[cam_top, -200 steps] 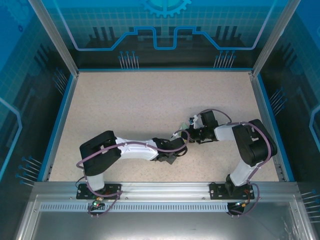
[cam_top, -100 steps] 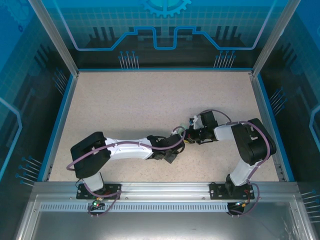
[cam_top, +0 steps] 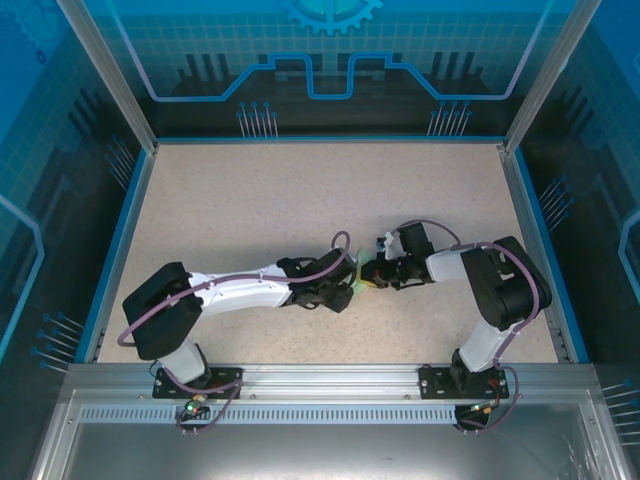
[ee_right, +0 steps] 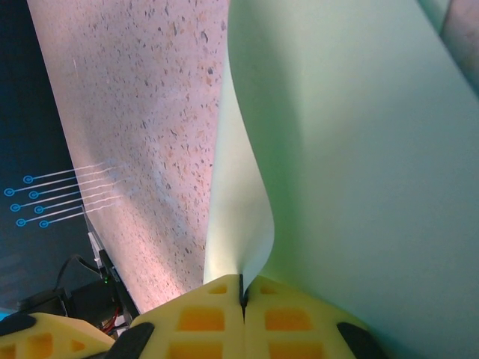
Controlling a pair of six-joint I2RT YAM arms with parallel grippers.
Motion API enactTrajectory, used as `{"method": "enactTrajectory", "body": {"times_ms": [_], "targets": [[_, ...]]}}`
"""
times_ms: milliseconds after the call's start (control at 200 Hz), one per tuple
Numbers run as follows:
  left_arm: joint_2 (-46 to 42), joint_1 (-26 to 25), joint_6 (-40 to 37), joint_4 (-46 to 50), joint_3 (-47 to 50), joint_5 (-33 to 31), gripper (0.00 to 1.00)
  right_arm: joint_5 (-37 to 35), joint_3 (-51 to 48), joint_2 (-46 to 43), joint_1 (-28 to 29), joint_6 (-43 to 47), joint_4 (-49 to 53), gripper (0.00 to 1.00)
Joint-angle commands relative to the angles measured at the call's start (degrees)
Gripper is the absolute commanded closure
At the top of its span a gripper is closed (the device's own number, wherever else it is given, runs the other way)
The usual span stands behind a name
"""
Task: Fold a paper plane with a square sheet of paper (pick it up from the middle)
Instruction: Fold the wing for the fifth time at the center of the table.
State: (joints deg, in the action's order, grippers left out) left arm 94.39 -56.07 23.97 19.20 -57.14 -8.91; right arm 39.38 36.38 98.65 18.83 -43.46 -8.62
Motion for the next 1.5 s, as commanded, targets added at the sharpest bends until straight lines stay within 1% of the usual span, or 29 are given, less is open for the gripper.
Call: {"method": "enactTrajectory", "body": {"times_ms": [0,60,125,395,555,620,785,970,1245,1360,1496], "targets": [[2.0,0.4,0.6,-0.7,1.1,2.9,0.69,-0.5,0.8,0.7,1.2,0.5,-0.1,0.97],[2.5,0.4,0.7,-0.6,1.2,2.7,0.72,-0.6,0.8,0.6,1.4,0.3,-0.1,0.96],[2.7,0.3,0.6,-0.4,1.6,1.9,0.72,-0.8,1.0,0.4,1.4,0.1,0.1,0.95],[1.2,0.2,0.2,0.1,2.8,0.9,0.7,-3.0,3.0,-0.8,2.6,0.1,4.5,0.91],[2.2,-0.1,-0.1,0.1,2.9,0.9,0.7,-4.3,4.1,-1.4,3.8,-0.6,6.4,0.87],[2.8,-0.1,-0.2,0.4,2.7,0.4,0.71,-4.8,4.6,-1.4,4.3,-0.8,6.8,0.86],[3.3,-0.2,-0.6,0.7,2.4,-0.6,0.76,-5.6,5.4,-1.8,5.2,-1.3,7.9,0.79],[4.0,-0.3,-1.0,0.9,2.3,-1.0,0.77,-6.3,6.3,-2.3,5.8,-1.4,8.7,0.78],[5.6,-0.6,-1.8,2.7,1.6,-3.4,0.88,-6.7,6.6,-1.8,6.2,-1.2,8.9,0.78],[5.7,-0.9,-1.8,3.5,1.4,-4.7,0.88,-7.0,6.9,-1.5,6.4,-0.9,9.3,0.78],[5.8,-0.9,-1.7,3.2,1.9,-4.7,0.91,-7.0,7.3,-1.6,6.6,-0.9,9.3,0.73]]}}
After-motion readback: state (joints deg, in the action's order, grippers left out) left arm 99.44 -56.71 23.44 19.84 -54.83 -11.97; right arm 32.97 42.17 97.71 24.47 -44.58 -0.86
